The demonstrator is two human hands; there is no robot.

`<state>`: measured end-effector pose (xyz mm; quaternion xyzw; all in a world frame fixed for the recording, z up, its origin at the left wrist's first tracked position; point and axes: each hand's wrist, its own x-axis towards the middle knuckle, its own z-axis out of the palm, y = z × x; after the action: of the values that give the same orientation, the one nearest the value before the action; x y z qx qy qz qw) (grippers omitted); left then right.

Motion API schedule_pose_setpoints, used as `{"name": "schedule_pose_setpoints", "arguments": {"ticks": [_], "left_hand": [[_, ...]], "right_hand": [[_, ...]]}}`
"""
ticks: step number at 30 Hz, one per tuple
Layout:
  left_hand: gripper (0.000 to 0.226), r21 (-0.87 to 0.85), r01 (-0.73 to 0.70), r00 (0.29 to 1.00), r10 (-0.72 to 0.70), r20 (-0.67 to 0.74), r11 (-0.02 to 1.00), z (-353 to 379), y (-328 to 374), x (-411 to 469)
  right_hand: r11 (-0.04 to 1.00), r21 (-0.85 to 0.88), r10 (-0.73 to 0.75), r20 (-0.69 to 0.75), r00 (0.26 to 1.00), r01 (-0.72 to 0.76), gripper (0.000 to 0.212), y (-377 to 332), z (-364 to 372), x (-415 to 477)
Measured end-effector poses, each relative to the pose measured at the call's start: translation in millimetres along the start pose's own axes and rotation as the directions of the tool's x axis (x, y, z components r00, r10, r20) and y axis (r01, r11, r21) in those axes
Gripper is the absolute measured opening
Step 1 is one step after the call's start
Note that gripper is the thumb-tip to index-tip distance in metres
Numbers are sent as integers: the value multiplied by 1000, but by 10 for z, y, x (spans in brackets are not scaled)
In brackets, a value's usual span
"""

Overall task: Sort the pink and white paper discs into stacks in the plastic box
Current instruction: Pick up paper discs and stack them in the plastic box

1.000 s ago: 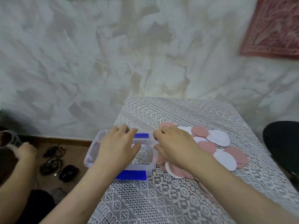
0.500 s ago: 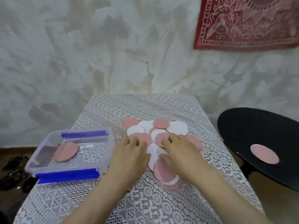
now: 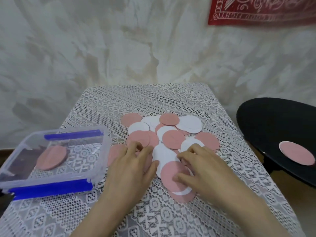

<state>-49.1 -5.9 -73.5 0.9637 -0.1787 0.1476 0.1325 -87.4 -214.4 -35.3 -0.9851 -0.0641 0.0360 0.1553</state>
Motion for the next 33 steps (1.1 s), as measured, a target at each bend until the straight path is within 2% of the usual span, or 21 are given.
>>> {"name": "schedule_pose_setpoints", "arguments": {"ticks": [5, 9, 13, 16, 19, 21, 24, 26, 33], "left_hand": [[32, -59, -32, 999, 32, 11, 998, -39, -64, -55], [37, -189, -39, 999, 44, 21, 981, -82, -120, -156], [38, -271, -29, 999, 40, 36, 962, -89, -158, -215], [41, -298, -17, 998, 36, 60, 954, -98, -165, -248], [42, -347, -13, 997, 37, 62, 938, -149, -154, -275], [36, -467, 11, 998, 22, 64, 884, -184, -134, -301], [20, -636, 89, 993, -17, 119, 767, -187, -136, -345], [10, -682, 136, 989, -56, 138, 719, -192, -148, -369], [12, -687, 226, 974, -138, 181, 690, -208, -139, -388]], "right_hand": [[991, 118, 70, -2, 998, -69, 40, -107, 13, 41], [961, 244, 152, -72, 986, -130, 24, -101, 76, 66], [947, 297, 177, -167, 970, -122, 21, -71, 148, 83], [951, 300, 140, -200, 970, -75, 27, -96, 156, 103], [907, 421, 10, -101, 995, 34, 31, -176, 185, 101], [853, 519, -61, -12, 998, 58, 28, -230, 238, 106], [783, 622, -79, 48, 996, 32, 25, -254, 274, 120], [772, 635, -66, 39, 997, 26, 23, -247, 261, 142], [816, 574, -76, -19, 997, 73, 16, -181, 255, 157]]}}
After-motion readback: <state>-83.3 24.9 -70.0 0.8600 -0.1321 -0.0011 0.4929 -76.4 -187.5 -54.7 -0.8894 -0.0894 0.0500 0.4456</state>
